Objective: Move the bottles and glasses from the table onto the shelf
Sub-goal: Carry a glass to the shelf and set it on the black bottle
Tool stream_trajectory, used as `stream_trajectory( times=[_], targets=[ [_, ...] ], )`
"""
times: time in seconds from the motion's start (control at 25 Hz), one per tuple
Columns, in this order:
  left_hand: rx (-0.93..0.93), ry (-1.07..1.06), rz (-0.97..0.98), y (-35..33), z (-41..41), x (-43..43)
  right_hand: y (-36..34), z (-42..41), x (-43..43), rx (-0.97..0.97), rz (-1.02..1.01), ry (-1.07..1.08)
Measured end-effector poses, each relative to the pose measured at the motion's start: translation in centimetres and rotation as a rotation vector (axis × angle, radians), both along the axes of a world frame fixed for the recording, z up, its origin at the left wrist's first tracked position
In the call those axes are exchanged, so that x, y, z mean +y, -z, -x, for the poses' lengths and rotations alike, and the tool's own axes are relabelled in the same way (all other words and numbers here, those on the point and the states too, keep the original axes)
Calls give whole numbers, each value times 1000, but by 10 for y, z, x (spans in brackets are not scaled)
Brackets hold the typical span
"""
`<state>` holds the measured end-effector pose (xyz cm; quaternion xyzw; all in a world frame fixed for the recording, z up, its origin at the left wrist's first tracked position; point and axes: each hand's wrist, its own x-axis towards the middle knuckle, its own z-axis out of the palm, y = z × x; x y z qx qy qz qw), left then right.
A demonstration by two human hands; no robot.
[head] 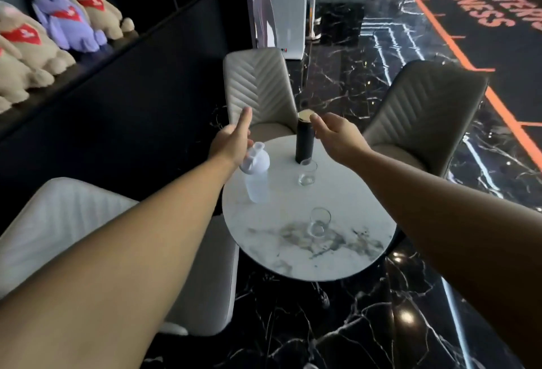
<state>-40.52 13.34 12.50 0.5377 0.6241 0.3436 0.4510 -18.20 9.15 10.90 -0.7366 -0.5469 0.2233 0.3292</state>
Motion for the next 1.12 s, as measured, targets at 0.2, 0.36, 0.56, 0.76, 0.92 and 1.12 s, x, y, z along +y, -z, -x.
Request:
stream_trajectory(
  times=[0.2,0.36,0.56,0.76,0.92,1.12],
  targets=[
    [-17,54,194,82,-32,-26,77,-7,-23,-183,206,-49],
    [-46,69,398,150,-49,-43,143,-4,-35,-307,387,-168],
    [-203,6,665,211,-72,-53,197,0,-30,-341,484,-219],
    [-408,-68,828,242,-93,-66,225,-2,-26,-274,439,-191],
    [-571,-182,811,236,-101,-66,202,0,-30,-304,353,-215],
    [-829,-285,690,163,-94,-39,101,5,-4,-346,147,-226]
  ],
)
